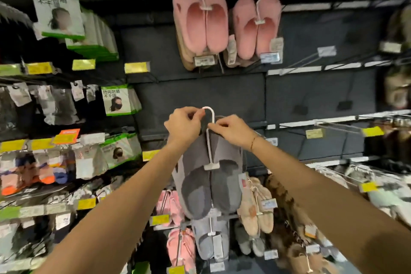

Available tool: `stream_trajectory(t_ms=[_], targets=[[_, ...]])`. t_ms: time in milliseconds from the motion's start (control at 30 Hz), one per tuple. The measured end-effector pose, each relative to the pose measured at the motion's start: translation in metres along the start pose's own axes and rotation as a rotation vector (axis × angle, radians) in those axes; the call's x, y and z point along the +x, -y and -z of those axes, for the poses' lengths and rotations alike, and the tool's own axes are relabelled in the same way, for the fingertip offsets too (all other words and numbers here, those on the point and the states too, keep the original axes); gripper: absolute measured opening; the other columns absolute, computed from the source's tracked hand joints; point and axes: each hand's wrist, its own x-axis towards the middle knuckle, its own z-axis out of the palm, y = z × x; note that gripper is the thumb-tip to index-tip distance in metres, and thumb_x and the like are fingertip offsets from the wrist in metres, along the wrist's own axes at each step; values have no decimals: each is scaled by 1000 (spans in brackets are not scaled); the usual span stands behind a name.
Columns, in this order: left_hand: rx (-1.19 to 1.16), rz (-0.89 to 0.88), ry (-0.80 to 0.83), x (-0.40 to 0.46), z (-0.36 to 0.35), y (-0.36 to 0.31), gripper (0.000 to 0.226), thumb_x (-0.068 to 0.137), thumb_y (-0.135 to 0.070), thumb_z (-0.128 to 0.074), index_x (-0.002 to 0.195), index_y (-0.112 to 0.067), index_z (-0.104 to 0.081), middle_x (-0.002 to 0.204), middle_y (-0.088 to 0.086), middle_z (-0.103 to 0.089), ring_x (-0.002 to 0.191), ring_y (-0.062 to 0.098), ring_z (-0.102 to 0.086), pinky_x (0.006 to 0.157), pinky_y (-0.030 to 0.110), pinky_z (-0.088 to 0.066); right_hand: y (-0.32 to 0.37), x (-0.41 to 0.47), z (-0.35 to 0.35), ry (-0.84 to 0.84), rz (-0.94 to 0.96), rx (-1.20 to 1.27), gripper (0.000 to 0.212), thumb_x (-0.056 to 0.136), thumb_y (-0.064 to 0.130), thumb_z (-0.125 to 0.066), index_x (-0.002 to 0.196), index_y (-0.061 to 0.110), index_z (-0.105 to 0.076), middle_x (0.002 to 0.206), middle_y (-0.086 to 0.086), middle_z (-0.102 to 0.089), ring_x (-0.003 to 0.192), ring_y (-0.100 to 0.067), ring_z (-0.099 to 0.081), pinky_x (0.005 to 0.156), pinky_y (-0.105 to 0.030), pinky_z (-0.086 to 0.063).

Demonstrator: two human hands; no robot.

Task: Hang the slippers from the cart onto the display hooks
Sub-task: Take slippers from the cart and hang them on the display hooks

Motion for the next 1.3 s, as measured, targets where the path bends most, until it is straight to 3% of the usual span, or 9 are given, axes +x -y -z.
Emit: stream_trajectory(t_ms=[67,167,400,533,700,833,1000,1133,1300], targets=[[-77,-25,15,15,-19,-15,17,90,-47,-63,86,-37,-77,69,-29,-62,87,10,-67,95,45,-51,-12,-1,15,-85,-33,-18,35,84,60,-62,67,32,-72,59,13,-63,63,-6,-57,68,-39,-49],[-206,-65,54,34,-46,-46,15,91,-43,-65,84,-36,-77,74,-25,-67,85,5,-67,92,41,-54,-18,1,42,-293,-97,-27,25,75,70,-58,66,49,-69,65,18,-65,84,-12,-63,82,-46,-48],[-409,-185,58,91,-114,-128,17,93,-39,-65,87,-31,-78,78,-18,-72,87,8,-68,90,42,-53,-33,39,123,-613,-158,-222,43,93,44,-57,52,29,-54,76,9,-57,110,-24,-50,98,-42,-31],[-442,-301,42,125,-158,-176,22,98,-24,-60,92,-12,-78,85,-1,-74,85,16,-67,85,40,-53,-57,71,184,-710,-106,-322,46,95,34,-54,51,24,-47,65,6,-51,106,-27,-47,96,-41,-29],[-273,-460,-41,154,-236,-232,23,97,-28,-50,81,-24,-65,75,-8,-63,76,14,-60,81,48,-51,-113,105,270,-747,-99,-313,45,96,39,-51,54,22,-51,72,-1,-60,110,-30,-49,96,-41,-30],[-46,-595,-170,173,-296,-282,30,95,-29,-51,120,-21,-65,114,-1,-66,110,19,-56,96,30,-33,-145,129,342,-758,-63,-287,41,95,38,-50,58,24,-56,75,0,-63,105,-28,-55,102,-43,-31],[-29,-584,-207,218,-344,-337,53,90,-41,-42,135,-18,-58,139,2,-57,130,24,-47,106,54,-38,-170,168,423,-850,-25,-304,37,97,35,-50,65,21,-63,79,1,-65,100,-25,-56,93,-38,-27],[-35,-532,-204,253,-365,-369,68,82,-52,-33,141,-26,-54,149,-1,-48,137,24,-42,110,54,-34,-185,202,472,-826,-9,-280,33,99,36,-49,80,20,-71,92,-4,-66,110,-27,-50,94,-39,-27],[-70,-461,-197,287,-383,-384,54,88,-45,-46,140,-34,-55,154,-2,-40,143,21,-35,114,51,-25,-189,251,505,-832,8,-243,27,96,31,-50,78,19,-65,80,-3,-62,99,-26,-53,93,-39,-27]])
